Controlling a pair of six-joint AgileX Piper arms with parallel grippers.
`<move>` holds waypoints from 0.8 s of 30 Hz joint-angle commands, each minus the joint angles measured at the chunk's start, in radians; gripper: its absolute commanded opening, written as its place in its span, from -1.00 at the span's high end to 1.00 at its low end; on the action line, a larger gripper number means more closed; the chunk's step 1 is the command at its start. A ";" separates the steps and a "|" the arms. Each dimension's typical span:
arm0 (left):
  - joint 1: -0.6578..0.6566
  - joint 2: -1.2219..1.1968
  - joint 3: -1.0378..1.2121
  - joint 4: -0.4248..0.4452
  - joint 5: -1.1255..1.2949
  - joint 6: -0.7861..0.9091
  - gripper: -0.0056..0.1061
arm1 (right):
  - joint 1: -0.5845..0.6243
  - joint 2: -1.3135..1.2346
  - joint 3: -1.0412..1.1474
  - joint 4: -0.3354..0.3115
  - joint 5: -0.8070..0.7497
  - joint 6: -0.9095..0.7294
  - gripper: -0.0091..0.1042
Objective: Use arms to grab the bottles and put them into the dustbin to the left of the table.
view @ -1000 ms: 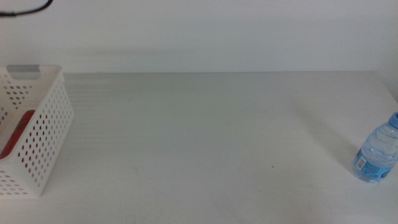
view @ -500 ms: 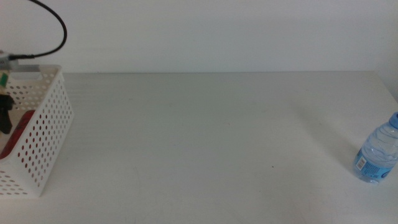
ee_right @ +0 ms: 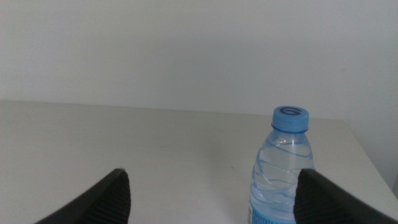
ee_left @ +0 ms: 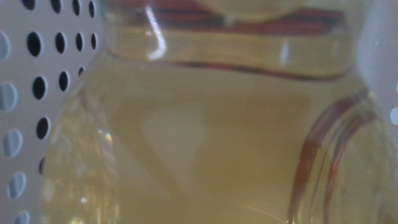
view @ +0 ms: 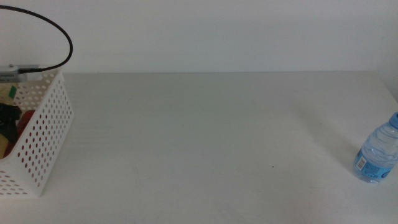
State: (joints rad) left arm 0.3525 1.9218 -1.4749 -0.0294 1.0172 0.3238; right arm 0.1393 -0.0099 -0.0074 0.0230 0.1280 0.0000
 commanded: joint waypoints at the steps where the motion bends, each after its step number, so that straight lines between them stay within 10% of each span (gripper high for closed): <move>1: -0.001 -0.062 -0.035 -0.011 -0.040 -0.005 0.20 | -0.003 -0.027 -0.028 -0.006 -0.078 -0.005 -0.39; 2: -0.001 -0.062 -0.035 -0.017 -0.041 -0.004 -0.40 | -0.003 -0.027 -0.028 -0.006 -0.078 -0.005 -0.39; 4: -0.001 -0.062 -0.036 -0.038 -0.040 0.004 -0.70 | -0.003 -0.027 -0.028 -0.006 -0.078 -0.005 -0.39; 24: -0.124 -0.391 -0.035 -0.133 -0.072 -0.009 -0.72 | -0.003 -0.027 -0.028 -0.006 -0.078 -0.005 -0.39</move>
State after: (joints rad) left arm 0.2628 1.6066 -1.4810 -0.1343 0.9865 0.3273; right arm 0.1393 -0.0099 -0.0074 0.0230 0.1280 0.0000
